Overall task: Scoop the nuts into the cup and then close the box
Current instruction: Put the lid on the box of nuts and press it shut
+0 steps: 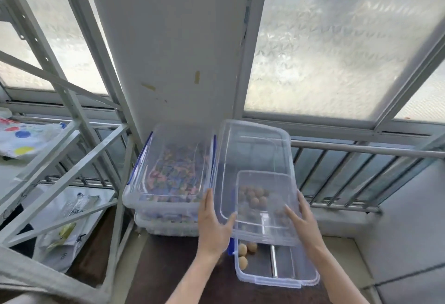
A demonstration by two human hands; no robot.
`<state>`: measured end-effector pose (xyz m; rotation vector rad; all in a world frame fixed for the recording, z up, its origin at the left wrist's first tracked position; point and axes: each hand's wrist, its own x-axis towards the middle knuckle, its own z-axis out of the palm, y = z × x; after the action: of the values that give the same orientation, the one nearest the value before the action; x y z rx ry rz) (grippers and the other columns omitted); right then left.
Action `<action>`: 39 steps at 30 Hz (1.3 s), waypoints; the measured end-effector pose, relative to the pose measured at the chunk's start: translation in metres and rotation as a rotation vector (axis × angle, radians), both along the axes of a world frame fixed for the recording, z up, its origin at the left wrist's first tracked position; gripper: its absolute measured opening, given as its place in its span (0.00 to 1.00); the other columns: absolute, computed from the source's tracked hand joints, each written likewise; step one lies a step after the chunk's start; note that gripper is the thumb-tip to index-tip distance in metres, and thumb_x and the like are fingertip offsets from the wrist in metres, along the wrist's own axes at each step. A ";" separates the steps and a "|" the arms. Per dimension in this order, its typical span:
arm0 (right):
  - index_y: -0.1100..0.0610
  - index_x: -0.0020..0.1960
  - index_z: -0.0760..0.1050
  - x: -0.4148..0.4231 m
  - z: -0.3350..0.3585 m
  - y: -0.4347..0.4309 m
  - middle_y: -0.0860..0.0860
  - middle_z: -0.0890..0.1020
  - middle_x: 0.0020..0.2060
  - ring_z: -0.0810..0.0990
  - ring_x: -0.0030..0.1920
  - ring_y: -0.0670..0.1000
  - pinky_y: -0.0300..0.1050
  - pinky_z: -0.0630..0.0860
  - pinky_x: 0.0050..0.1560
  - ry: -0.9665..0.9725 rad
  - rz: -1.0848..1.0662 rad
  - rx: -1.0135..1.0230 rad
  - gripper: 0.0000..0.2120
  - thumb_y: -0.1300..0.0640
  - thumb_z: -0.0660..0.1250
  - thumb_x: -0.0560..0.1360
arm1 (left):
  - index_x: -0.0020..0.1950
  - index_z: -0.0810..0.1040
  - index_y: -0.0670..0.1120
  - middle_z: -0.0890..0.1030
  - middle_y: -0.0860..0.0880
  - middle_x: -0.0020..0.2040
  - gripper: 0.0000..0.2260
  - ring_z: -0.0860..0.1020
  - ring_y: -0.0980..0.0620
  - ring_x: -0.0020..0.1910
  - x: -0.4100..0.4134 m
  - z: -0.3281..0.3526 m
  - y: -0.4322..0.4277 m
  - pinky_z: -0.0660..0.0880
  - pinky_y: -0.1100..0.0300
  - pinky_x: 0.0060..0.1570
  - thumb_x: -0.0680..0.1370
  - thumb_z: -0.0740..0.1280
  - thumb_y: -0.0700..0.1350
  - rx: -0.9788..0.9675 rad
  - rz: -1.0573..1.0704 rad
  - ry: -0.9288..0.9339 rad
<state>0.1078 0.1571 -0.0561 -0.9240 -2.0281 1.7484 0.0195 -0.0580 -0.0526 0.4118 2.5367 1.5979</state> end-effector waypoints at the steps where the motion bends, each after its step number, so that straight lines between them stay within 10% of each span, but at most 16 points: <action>1: 0.54 0.78 0.57 0.021 -0.008 0.009 0.48 0.64 0.74 0.64 0.74 0.49 0.47 0.61 0.74 -0.025 -0.019 0.016 0.32 0.58 0.66 0.79 | 0.79 0.52 0.46 0.54 0.54 0.77 0.40 0.52 0.53 0.78 0.017 -0.013 0.011 0.48 0.64 0.73 0.75 0.72 0.48 -0.004 -0.019 -0.040; 9: 0.55 0.78 0.54 0.101 -0.096 0.031 0.52 0.58 0.78 0.56 0.77 0.50 0.54 0.53 0.78 -0.295 -0.001 0.080 0.31 0.57 0.63 0.80 | 0.76 0.58 0.40 0.61 0.45 0.77 0.44 0.58 0.52 0.76 0.087 -0.085 0.036 0.39 0.83 0.65 0.67 0.76 0.48 -0.073 -0.065 -0.264; 15: 0.54 0.80 0.50 0.088 -0.103 0.032 0.49 0.55 0.79 0.52 0.78 0.49 0.52 0.51 0.78 -0.316 0.055 0.101 0.31 0.54 0.61 0.81 | 0.76 0.57 0.38 0.62 0.42 0.77 0.43 0.61 0.44 0.77 0.084 -0.105 0.038 0.50 0.66 0.70 0.68 0.78 0.42 -0.155 -0.020 -0.282; 39: 0.57 0.79 0.51 0.066 -0.113 0.050 0.51 0.57 0.78 0.55 0.78 0.52 0.50 0.53 0.78 -0.429 0.087 0.161 0.32 0.56 0.61 0.81 | 0.79 0.44 0.42 0.48 0.45 0.80 0.44 0.51 0.47 0.79 0.068 -0.113 0.047 0.53 0.57 0.75 0.75 0.69 0.55 -0.362 -0.129 -0.285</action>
<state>0.1738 0.2070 -0.1690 -1.2587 -2.4635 1.4931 0.0880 -0.0111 -0.1659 0.2763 2.4479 1.0374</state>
